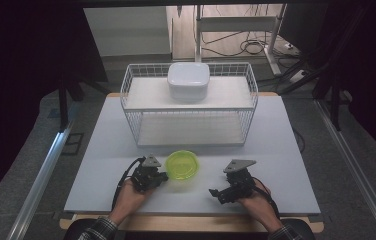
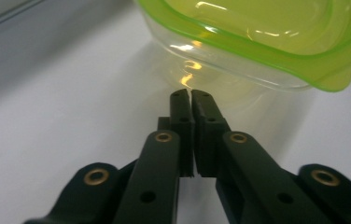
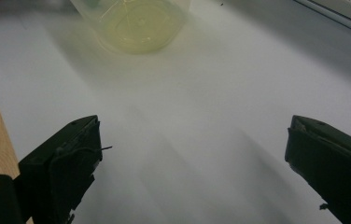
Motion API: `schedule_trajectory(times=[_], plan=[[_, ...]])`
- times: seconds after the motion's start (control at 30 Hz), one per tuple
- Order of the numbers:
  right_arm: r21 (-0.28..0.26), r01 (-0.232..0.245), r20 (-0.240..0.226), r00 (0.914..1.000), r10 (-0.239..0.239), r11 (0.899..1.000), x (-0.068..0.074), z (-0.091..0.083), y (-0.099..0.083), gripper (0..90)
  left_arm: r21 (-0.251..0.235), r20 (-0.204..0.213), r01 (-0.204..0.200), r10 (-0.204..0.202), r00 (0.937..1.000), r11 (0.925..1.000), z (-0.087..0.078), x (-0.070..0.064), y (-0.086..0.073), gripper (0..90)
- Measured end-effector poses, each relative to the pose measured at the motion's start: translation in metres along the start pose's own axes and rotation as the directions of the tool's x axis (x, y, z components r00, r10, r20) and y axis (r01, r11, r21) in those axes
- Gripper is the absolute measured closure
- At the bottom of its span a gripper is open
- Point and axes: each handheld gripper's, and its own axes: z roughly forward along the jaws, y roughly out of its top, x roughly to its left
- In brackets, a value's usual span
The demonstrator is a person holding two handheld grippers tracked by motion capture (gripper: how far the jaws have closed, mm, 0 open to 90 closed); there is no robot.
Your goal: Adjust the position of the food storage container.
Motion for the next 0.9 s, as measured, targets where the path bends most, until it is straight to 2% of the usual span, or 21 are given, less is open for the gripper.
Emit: schedule_trajectory(times=[0.1,0.2,0.47,0.5,0.9], plan=[[-0.001,0.001,-0.001,1.0000,-0.001,1.000,0.000,-0.001,0.000,4.2,-0.020,-0.009,0.008,-0.008,0.9999,0.9998,-0.006,0.001,-0.002,75.0],[-0.006,0.001,0.000,1.0000,-0.001,1.000,0.000,-0.001,0.000,4.2,-0.046,-0.037,-0.005,0.003,0.9993,0.9989,-0.014,-0.001,-0.004,60.1],[-0.008,0.000,0.000,1.0000,0.000,1.000,-0.001,-0.002,0.000,4.2,-0.109,-0.084,-0.033,0.023,0.9962,0.9935,-0.032,-0.004,-0.010,35.1],[-0.009,0.000,0.000,1.0000,0.000,1.000,-0.001,-0.002,0.000,4.2,-0.114,-0.094,-0.037,0.027,0.9952,0.9927,-0.035,-0.004,-0.013,29.8],[-0.027,-0.005,0.000,1.0000,0.005,1.000,-0.003,-0.005,0.000,4.1,-0.129,-0.108,-0.027,0.013,0.9941,0.9913,-0.050,-0.006,-0.022,14.2]])
